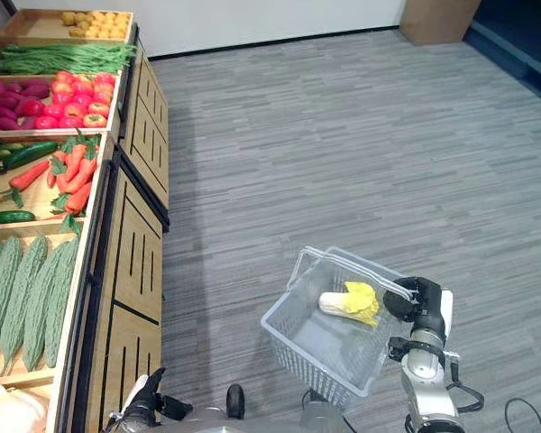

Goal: Get the vegetables into the basket

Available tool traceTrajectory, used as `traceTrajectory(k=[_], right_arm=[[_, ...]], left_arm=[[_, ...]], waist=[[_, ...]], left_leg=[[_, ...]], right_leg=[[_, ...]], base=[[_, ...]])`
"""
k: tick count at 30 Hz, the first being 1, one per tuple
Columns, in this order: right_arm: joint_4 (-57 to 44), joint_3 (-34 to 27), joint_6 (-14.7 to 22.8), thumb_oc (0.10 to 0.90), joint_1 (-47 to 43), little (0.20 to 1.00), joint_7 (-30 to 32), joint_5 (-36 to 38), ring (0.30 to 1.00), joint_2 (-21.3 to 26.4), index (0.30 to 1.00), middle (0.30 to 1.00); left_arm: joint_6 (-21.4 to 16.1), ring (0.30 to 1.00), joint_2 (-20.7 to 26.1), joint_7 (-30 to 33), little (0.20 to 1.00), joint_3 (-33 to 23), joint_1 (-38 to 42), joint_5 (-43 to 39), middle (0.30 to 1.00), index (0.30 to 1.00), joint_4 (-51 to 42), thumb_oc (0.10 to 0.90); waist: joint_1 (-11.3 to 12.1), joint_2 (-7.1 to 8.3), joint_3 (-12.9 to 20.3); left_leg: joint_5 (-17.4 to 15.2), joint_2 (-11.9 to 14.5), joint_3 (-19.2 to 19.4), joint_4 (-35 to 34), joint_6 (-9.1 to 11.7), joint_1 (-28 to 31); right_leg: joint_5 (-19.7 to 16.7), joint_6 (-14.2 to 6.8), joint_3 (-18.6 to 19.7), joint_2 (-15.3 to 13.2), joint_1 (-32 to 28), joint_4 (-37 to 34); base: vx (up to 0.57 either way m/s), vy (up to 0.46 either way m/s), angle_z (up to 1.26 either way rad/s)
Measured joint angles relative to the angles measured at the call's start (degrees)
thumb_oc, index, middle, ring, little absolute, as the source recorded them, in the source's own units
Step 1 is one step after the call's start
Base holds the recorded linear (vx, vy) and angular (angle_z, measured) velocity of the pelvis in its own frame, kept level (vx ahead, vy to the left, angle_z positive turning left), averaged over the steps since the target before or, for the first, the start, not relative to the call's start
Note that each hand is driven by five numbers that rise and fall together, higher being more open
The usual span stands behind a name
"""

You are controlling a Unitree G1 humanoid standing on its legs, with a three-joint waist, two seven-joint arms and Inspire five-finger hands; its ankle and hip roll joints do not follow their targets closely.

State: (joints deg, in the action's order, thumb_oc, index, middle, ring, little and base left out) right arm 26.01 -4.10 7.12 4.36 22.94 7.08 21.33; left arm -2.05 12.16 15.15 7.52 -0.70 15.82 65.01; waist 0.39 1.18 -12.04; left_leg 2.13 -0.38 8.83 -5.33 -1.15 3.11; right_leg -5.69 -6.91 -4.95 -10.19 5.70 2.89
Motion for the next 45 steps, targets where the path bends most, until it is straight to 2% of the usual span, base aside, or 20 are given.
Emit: traceTrajectory(k=[4, 8, 10, 11, 12, 15, 16, 22, 23, 25, 26, 28, 29, 32, 35, 37, 38, 40, 41, 45], right_arm=[[-0.01, 0.09, 0.15, 0.400, -0.68, 0.300, 0.97, -0.49, 0.300, -0.45, 0.300, 0.300], [-0.12, 0.11, 1.47, 0.400, -1.40, 0.300, 1.09, -0.52, 0.300, -0.44, 0.300, 0.300], [-0.07, 0.20, 1.74, 0.400, -1.99, 0.300, 1.63, -0.52, 0.300, -0.45, 0.300, 0.300], [-0.03, 0.26, 1.73, 0.400, -1.51, 0.300, 1.88, -0.49, 0.300, -0.54, 0.300, 0.300], [0.45, 0.08, 1.71, 0.400, -1.46, 0.300, 2.03, -0.39, 0.300, -0.12, 0.300, 0.300], [2.89, 0.53, 1.18, 0.400, -1.80, 0.300, 1.81, 0.04, 0.300, 0.87, 0.300, 0.300], [2.76, 0.54, 1.13, 0.400, -1.77, 0.300, 1.58, 0.22, 0.300, 0.94, 0.300, 0.300], [0.59, 0.46, 1.46, 0.400, -1.93, 0.300, 0.65, 0.59, 0.300, 1.87, 0.300, 0.300], [0.37, 0.10, 1.50, 0.400, -1.39, 0.300, 0.46, 0.62, 0.300, 1.84, 0.300, 0.300], [0.10, -0.38, 1.82, 0.400, -0.73, 0.300, 0.59, 0.69, 0.300, 2.07, 0.300, 0.300], [0.12, -1.49, 1.84, 0.400, -0.40, 0.300, 1.03, 1.04, 0.300, 1.84, 0.300, 0.300], [0.14, -2.37, 1.87, 0.400, -0.12, 0.300, 1.90, 1.05, 0.300, 1.70, 0.300, 0.300], [0.06, -2.47, 1.88, 0.400, -0.29, 0.300, 2.10, 1.04, 0.300, 1.90, 0.300, 0.300], [0.69, -1.90, 1.88, 0.400, -0.80, 0.300, 2.30, 0.74, 0.300, 1.16, 0.300, 0.300], [0.66, -1.61, 1.87, 0.400, -0.27, 0.300, 2.57, 0.51, 0.300, 0.78, 0.300, 0.300], [0.41, -2.43, 1.85, 0.400, 0.81, 0.300, 3.30, -0.27, 0.300, 1.13, 0.300, 0.300], [0.51, -2.50, 1.53, 0.400, 1.23, 0.300, 3.53, -0.56, 0.300, -0.03, 0.300, 0.300], [0.65, -1.80, 0.99, 0.400, 0.37, 0.300, 3.72, -0.72, 0.300, -0.58, 0.300, 0.300], [0.44, -0.11, 0.99, 0.400, -0.62, 0.300, 3.39, -0.67, 0.300, -0.65, 0.300, 0.300], [1.51, 3.20, 0.99, 0.400, -5.38, 0.300, 1.17, -0.70, 0.300, -1.59, 0.300, 0.300]], left_arm=[[0.27, 1.000, 2.69, 0.64, 1.000, 1.90, -0.02, 0.99, 1.000, 1.000, -1.08, 0.900], [0.78, 1.000, 2.92, 0.95, 1.000, 1.81, -0.12, 0.97, 1.000, 1.000, 1.12, 0.900], [0.87, 1.000, 2.55, 1.08, 1.000, 1.78, -0.24, 0.96, 1.000, 1.000, 2.10, 0.900], [0.87, 1.000, 2.56, 1.04, 1.000, 1.88, -0.50, 0.96, 1.000, 1.000, 2.19, 0.900], [0.80, 1.000, 1.71, 1.05, 1.000, 1.88, -0.59, 0.96, 1.000, 1.000, 2.24, 0.900], [0.46, 1.000, -2.43, 1.26, 1.000, 1.28, -1.91, 0.88, 1.000, 1.000, 2.16, 0.900], [0.42, 1.000, -2.23, 1.47, 1.000, 1.21, -1.81, 0.83, 1.000, 1.000, 2.05, 0.900], [0.39, 1.000, -1.98, 2.37, 1.000, -2.36, -1.14, -3.76, 1.000, 1.000, 2.92, 0.900], [0.24, 1.000, -1.64, 2.51, 1.000, -2.46, -0.28, -4.67, 1.000, 1.000, 2.56, 0.900], [0.20, 1.000, -1.92, 3.10, 1.000, -2.69, -0.05, -6.81, 1.000, 1.000, 2.93, 0.900], [-0.20, 1.000, -1.59, 3.63, 1.000, -2.51, 0.83, -7.93, 1.000, 1.000, 2.01, 0.900], [-0.21, 1.000, -1.67, 3.38, 1.000, -2.65, 1.35, -7.96, 1.000, 1.000, 2.14, 0.900], [-0.24, 1.000, -1.56, 3.38, 1.000, -2.40, 1.40, -7.97, 1.000, 1.000, 2.12, 0.900], [0.25, 1.000, -1.87, 3.34, 1.000, -2.40, 0.53, -7.99, 1.000, 1.000, 2.94, 0.900], [0.58, 1.000, -2.19, 3.21, 1.000, -2.52, -0.65, -7.98, 1.000, 1.000, 3.39, 0.900], [0.91, 1.000, -2.42, 3.20, 1.000, -2.40, -0.79, -7.88, 1.000, 1.000, 4.44, 0.900], [1.06, 1.000, -1.48, 3.23, 1.000, -1.99, 0.11, -7.71, 1.000, 1.000, 4.40, 0.900], [0.87, 1.000, -0.36, 3.24, 1.000, -0.77, 2.20, -7.77, 1.000, 1.000, 3.98, 0.900], [0.54, 1.000, 1.38, 3.32, 1.000, -0.09, 4.15, -7.78, 1.000, 1.000, 2.35, 0.900], [0.31, 1.000, 3.37, 3.46, 1.000, 0.11, 7.12, -7.82, 1.000, 1.000, 0.13, 0.900]], waist=[[-0.07, 1.59, -2.60], [0.00, 1.26, -2.81], [-0.44, 1.07, -2.92], [-1.12, 1.55, -2.75], [-1.60, 0.36, -2.67], [-1.43, -4.90, -1.08], [-1.36, -5.23, -0.87], [-1.50, -5.17, -0.82], [-1.14, -4.01, -1.34], [-0.29, -2.81, -1.93], [0.80, -1.19, -2.85], [0.12, -0.88, -2.97], [0.50, -0.68, -3.11], [1.32, -0.91, -3.22], [1.62, -0.80, -3.39], [0.69, -2.19, -2.51], [0.33, -0.77, -2.68], [0.76, -0.05, -2.61], [1.74, 1.27, -2.45], [4.36, 1.96, -2.60]], left_leg=[[-0.36, -0.46, -0.22, 0.28, -1.44, 1.15], [-0.67, -0.32, -0.46, 0.31, -2.05, 1.59], [-2.08, 0.03, -1.70, 0.35, -0.24, 3.22], [-2.61, -0.11, -3.22, 0.31, 1.19, 4.41], [-3.12, 1.17, -4.23, 0.21, 1.93, 5.11], [-3.38, 7.82, -5.50, 2.96, 4.68, 5.74], [-3.18, 8.83, -6.06, 4.39, 4.80, 4.80], [0.48, 11.71, -10.07, 10.89, 9.30, 0.47], [0.45, 11.22, -11.36, 17.67, 10.12, -3.11], [4.81, 11.02, -14.41, 27.09, 13.13, -8.40], [2.76, 8.96, -14.25, 30.05, 13.12, -12.42], [-0.19, 7.08, -11.87, 20.30, 11.09, -14.04], [0.48, 5.95, -11.03, 12.27, 10.37, -13.74], [4.13, 6.84, -11.19, 0.87, 9.24, -14.96], [6.88, 8.02, -9.44, 0.74, 9.13, -15.10], [7.78, 6.93, -6.66, -0.02, 6.35, -9.55], [8.50, 4.80, -6.39, 0.18, 3.47, -8.99], [7.05, 2.02, -5.13, 0.29, 1.29, -8.08], [6.52, -0.45, -5.17, 0.29, 0.53, -7.90], [4.76, -2.04, -4.77, 0.34, -1.74, -6.33]], right_leg=[[1.51, -1.70, -2.78, -2.15, 3.94, 7.09], [0.64, -2.91, -3.27, -4.46, 4.22, -1.15], [-2.42, -3.32, -2.85, -4.63, 4.21, -8.17], [-3.41, -2.32, -2.58, -4.70, 2.90, -7.81], [-6.24, -0.77, -2.60, -3.85, 2.09, -7.10], [-4.91, -0.07, -6.46, 2.01, -0.55, -5.85], [-4.32, 0.69, -6.87, 2.96, -0.80, -5.84], [0.31, 3.66, -9.60, 6.01, -0.58, -3.23], [0.72, 4.48, -9.72, 5.14, -0.54, -2.49], [3.27, 6.71, -10.09, 5.84, -1.80, -1.84], [1.93, 8.01, -10.46, 5.07, -3.03, -3.35], [4.02, 8.41, -10.75, 5.24, -5.23, -6.05], [3.21, 7.29, -10.88, 5.44, -5.11, -6.39], [3.67, 6.85, -9.61, 8.47, -6.82, -8.04], [5.16, 6.18, -8.30, 9.48, -9.39, -8.13], [6.21, 3.46, -6.69, 8.41, -12.03, -7.59], [6.38, 2.35, -6.49, 6.09, -11.71, -5.60], [8.37, 0.74, -4.82, 2.13, -8.62, 1.60], [6.41, -2.06, -4.10, -0.83, -8.04, 1.13], [6.25, -3.49, -4.04, -1.94, -7.81, 4.76]], base=[[0.11, -0.007, -0.01], [0.20, -0.121, 0.01], [0.28, -0.200, 0.38], [0.14, -0.114, 0.65], [0.26, -0.268, 0.59], [0.21, -0.313, 0.27], [0.17, -0.279, 0.32], [0.11, -0.231, 0.18], [0.07, -0.212, 0.17], [0.14, -0.186, 0.25], [0.15, -0.029, 0.36], [0.16, 0.022, 0.36], [0.18, 0.080, 0.11], [0.22, 0.115, -0.34], [0.23, 0.197, -0.49], [0.31, 0.369, -0.42], [0.17, 0.250, -0.01], [0.16, 0.217, -0.06], [0.19, 0.240, -0.05], [0.14, 0.235, 0.00]])
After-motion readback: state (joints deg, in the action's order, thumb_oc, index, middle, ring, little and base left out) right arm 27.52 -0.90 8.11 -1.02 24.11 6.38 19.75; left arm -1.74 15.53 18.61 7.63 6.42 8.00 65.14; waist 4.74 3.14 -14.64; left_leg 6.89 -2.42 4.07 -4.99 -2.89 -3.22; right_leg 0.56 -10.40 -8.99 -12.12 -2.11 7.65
